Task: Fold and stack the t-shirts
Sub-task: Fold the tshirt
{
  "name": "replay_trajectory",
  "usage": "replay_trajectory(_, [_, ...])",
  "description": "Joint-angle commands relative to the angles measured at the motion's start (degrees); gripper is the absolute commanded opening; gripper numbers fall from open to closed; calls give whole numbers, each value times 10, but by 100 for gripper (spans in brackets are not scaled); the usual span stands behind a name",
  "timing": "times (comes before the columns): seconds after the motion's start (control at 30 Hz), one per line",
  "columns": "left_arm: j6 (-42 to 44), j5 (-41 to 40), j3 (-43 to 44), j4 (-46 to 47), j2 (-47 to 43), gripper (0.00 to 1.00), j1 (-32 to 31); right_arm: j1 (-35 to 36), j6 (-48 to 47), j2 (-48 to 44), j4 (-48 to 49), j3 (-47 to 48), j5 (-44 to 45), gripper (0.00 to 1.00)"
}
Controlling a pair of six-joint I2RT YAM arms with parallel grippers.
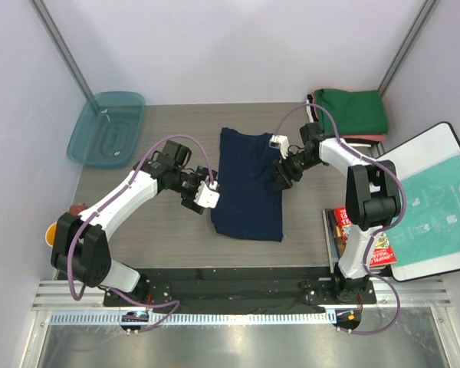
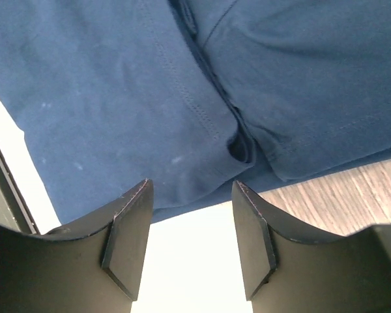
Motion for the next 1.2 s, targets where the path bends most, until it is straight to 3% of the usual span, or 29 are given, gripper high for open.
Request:
replay_trajectory(0.0, [0, -3, 15, -16, -1, 80, -11, -1, -14, 13, 2, 21, -18, 56])
replay_trajectory(0.3, [5, -7, 32, -17, 12, 80, -25, 0, -21, 47, 21, 38, -19, 54])
replay_trajectory(0.5, [11, -6, 38, -24, 17, 80, -26, -2, -14, 56, 41, 43, -18, 42])
replay_trajectory(0.6, [18, -5, 38, -25, 19, 80, -26, -1, -11, 58, 45, 47, -9, 24])
replay_trajectory(0.63, [19, -5, 39, -26, 20, 80, -27, -1, -12, 56, 44, 49, -4, 11])
replay_trajectory(0.73, [21, -4, 42, -27, 21, 80, -27, -1, -25, 35, 44, 50, 18, 1])
replay_trajectory(1.17, [38, 5, 53, -32, 32, 80, -30, -2, -57, -77, 5, 38, 55, 1])
